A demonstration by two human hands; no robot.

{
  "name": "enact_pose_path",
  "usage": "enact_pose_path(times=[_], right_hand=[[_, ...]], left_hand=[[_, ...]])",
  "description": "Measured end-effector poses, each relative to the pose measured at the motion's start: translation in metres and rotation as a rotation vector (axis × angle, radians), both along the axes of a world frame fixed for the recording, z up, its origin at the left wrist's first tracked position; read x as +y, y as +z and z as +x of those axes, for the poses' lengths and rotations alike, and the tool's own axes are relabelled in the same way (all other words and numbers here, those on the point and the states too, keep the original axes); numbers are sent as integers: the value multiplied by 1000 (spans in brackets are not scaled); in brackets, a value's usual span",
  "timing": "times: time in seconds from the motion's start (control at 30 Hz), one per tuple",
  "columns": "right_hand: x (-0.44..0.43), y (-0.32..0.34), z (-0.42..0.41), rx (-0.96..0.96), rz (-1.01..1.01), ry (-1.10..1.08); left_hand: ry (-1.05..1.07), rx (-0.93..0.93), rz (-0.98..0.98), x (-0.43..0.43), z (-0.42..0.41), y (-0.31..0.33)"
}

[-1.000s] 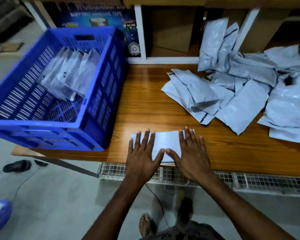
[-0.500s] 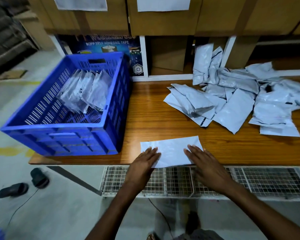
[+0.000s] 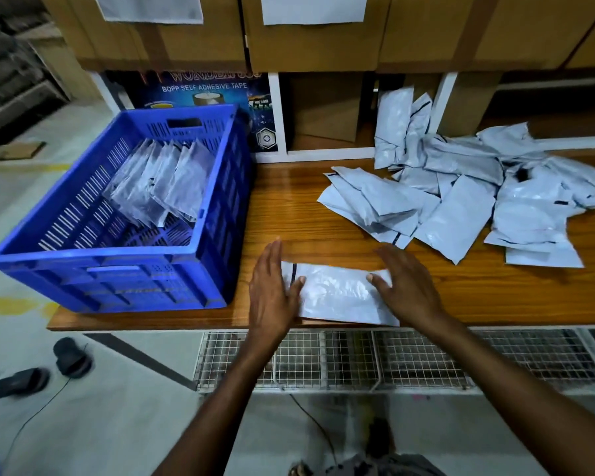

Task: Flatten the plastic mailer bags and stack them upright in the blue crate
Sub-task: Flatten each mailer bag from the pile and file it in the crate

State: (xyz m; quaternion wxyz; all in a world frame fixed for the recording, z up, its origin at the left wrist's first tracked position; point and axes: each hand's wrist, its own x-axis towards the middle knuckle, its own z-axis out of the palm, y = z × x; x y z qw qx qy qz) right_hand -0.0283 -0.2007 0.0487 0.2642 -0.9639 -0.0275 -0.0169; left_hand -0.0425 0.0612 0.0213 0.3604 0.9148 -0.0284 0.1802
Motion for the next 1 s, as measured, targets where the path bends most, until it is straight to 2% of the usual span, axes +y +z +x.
enact_pose_path(times=[0.07, 0.17, 0.27, 0.43, 0.63, 0.73, 0.8, 0.83, 1.0], right_hand=[[22, -11, -8, -37, -133, 75], [52, -39, -23, 59, -281, 206], [44, -64, -30, 29, -346, 204], [18, -63, -26, 98, -359, 171], [8, -57, -28, 165, -391, 132], [6, -46, -26, 159, -365, 149], [11, -36, -25, 99, -298, 244], [17, -32, -23, 78, -278, 313], [33, -35, -10, 166, -435, 518]], left_hand=[[-65, 31, 224, -14, 1, -10], [-190, 237, 456, -31, 2, -31], [-175, 286, 528, -25, -3, -47], [-123, 299, 573, -17, -3, -45], [-129, 340, 508, 0, -13, -34], [-167, 283, 261, 8, -14, -26], [-88, 191, 57, 15, -18, -23], [-56, 137, 19, 18, -23, -22], [-92, 16, 43, 24, -46, -18]])
